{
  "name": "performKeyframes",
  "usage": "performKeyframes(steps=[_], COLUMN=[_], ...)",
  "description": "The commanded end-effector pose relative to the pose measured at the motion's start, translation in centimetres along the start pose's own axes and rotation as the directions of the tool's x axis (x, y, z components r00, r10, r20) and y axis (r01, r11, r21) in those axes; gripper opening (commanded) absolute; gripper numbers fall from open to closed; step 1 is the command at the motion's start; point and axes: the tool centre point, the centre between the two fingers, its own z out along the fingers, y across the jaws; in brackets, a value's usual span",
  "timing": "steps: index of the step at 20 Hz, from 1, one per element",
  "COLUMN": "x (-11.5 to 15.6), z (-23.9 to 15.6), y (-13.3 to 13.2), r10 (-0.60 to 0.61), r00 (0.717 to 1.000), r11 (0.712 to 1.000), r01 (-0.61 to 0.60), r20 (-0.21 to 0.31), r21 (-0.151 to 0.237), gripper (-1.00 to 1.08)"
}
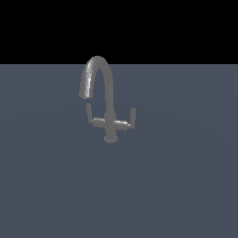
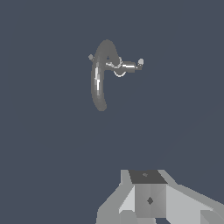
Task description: Turn on the faucet by rotating a designated handle.
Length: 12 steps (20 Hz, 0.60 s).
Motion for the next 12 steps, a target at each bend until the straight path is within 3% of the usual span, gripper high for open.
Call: performKeyframes(steps=[1,6,12], x=[1.5,4.6,7.9], z=[0.6,2.1,4.2], y=[0.9,2.8,4.8], r10=[0.028,0.080,0.129], r00=[0.999,0.995,0.984], r11=[0.998,0.977,0.927], r01=[-0.029,-0.092,-0.165], r20=[0.019,0.065,0.125], r21=[0.063,0.195,0.337], gripper=[-1.00,-1.00,-1.00])
